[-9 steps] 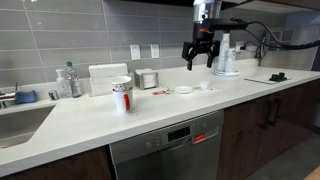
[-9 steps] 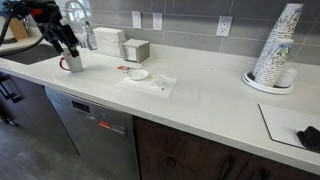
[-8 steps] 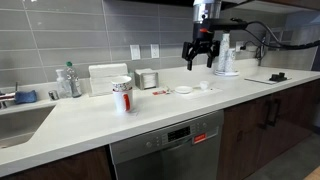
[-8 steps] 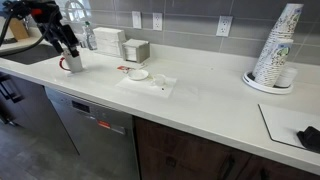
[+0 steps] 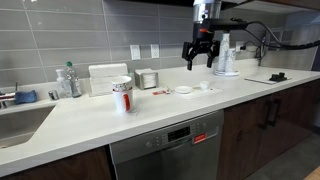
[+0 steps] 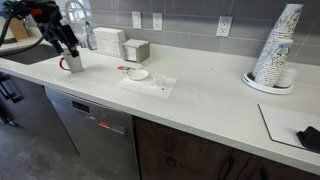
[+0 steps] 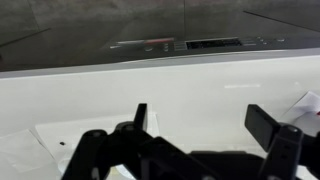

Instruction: Unstack the cups

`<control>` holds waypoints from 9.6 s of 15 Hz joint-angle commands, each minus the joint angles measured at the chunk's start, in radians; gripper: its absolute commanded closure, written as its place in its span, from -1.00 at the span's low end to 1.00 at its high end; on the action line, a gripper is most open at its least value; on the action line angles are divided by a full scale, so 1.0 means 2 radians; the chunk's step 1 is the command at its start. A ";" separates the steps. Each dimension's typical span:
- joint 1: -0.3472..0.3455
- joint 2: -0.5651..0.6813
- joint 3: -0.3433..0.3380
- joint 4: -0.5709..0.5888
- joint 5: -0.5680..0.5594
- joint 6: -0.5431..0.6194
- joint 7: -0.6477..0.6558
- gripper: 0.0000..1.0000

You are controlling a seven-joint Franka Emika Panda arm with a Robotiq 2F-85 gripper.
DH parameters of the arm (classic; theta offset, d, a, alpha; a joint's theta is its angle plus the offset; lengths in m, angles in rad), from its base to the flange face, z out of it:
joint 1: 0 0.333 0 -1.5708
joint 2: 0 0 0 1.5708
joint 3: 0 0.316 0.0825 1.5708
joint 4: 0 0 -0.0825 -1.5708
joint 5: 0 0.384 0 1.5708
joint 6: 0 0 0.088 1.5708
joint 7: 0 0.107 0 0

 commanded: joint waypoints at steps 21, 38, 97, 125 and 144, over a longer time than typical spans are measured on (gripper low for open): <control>0.058 0.079 0.075 0.175 0.009 -0.054 0.070 -1.00; 0.080 0.200 0.092 0.230 -0.074 0.022 0.112 -1.00; 0.043 0.313 -0.029 0.374 0.052 0.041 0.222 0.98; 0.074 0.469 -0.053 0.493 0.029 0.000 0.190 0.39; 0.011 0.310 -0.033 0.473 0.096 -0.235 -0.087 -1.00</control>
